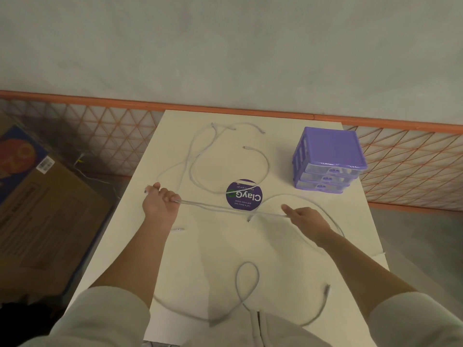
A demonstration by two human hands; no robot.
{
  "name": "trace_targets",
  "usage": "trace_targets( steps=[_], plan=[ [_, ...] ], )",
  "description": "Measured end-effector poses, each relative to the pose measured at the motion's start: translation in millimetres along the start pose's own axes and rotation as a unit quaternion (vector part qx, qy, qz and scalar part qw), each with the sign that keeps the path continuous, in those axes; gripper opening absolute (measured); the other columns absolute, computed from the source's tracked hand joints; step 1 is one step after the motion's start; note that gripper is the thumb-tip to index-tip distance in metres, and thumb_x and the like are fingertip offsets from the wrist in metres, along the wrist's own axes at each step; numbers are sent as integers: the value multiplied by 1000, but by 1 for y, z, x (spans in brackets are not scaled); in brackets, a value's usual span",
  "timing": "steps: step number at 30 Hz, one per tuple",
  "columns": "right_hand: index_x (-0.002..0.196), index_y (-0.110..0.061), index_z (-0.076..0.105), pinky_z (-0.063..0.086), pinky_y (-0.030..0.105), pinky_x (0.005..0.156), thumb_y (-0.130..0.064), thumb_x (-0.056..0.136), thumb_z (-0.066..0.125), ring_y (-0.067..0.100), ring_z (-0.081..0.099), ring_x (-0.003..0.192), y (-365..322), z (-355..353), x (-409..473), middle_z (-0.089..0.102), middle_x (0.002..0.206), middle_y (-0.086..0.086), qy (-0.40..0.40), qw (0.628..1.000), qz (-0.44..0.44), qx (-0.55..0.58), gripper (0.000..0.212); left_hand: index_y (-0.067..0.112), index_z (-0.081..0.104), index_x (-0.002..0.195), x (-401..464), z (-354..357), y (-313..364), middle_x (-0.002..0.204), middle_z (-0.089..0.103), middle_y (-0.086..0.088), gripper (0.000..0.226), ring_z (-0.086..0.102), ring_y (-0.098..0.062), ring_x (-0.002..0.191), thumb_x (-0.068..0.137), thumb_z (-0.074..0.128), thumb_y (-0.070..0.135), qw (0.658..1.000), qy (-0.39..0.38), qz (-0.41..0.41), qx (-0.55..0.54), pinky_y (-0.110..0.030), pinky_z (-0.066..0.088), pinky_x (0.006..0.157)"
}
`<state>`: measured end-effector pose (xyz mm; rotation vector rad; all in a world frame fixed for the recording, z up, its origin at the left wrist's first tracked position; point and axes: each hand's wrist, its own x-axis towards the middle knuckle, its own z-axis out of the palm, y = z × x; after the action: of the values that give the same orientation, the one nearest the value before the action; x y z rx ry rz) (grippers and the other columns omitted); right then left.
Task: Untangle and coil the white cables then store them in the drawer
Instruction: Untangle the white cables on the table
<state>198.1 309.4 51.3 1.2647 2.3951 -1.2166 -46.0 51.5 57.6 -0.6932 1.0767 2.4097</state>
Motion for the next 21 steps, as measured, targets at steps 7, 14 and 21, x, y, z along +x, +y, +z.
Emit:
trace_targets(
  steps=[7,14,21],
  plan=[
    [91,-24,61,42,25,47,-61,98,19,24,59,55,18,-12,-8,62,79,0,57,987,52,-142,56,19,47,81,7,-1,7,63,21,5,31,24,-9,43,103,32,35,994,29,61,88,-19,25,43],
    [82,-23,49,40,29,58,-49,102,27,28,53,79,25,-6,2,56,89,4,71,996,53,13,39,25,46,76,-4,6,5,56,22,8,26,21,-7,43,101,46,30,981,23,84,171,-18,22,39],
    [68,-20,50,32,32,60,-33,100,44,21,44,69,-1,11,-1,48,70,-4,25,995,5,93,35,24,67,97,-47,45,-46,75,60,11,16,54,-2,69,93,60,38,788,-157,156,574,-24,41,66]
  ],
)
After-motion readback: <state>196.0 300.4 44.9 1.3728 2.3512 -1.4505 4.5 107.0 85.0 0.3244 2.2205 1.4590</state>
